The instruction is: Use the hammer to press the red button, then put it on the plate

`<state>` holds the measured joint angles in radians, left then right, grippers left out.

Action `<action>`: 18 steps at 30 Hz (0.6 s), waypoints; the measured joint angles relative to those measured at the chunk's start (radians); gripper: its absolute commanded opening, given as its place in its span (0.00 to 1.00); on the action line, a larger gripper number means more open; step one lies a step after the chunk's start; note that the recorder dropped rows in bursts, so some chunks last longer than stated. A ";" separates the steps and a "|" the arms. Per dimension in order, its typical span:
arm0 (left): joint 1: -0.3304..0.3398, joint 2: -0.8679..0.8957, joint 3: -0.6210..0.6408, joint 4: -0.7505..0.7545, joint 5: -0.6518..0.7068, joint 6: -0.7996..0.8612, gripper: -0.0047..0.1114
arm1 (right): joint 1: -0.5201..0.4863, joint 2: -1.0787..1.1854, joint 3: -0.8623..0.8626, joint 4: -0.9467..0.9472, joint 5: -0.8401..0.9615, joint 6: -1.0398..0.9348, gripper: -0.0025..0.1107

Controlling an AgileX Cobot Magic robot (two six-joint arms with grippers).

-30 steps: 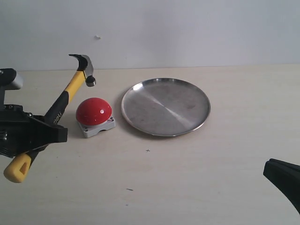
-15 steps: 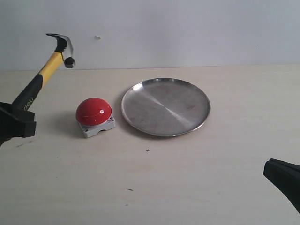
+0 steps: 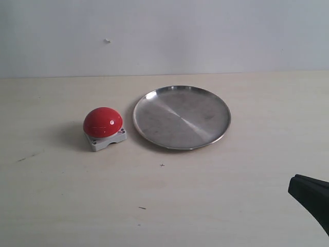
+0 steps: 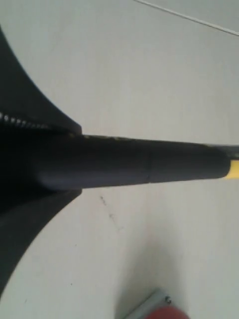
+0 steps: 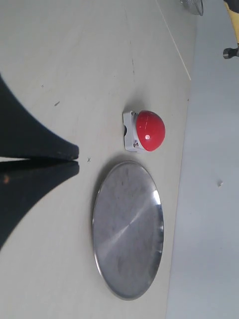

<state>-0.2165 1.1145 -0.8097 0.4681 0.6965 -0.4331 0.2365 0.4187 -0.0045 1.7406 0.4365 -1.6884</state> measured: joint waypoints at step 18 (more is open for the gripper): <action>-0.298 0.057 0.166 -0.312 -0.257 -0.030 0.04 | 0.000 0.000 0.000 0.000 0.000 0.000 0.02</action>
<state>-0.5149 1.1713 -0.6441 0.1556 0.4390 -0.4633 0.2365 0.4187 -0.0045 1.7406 0.4365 -1.6884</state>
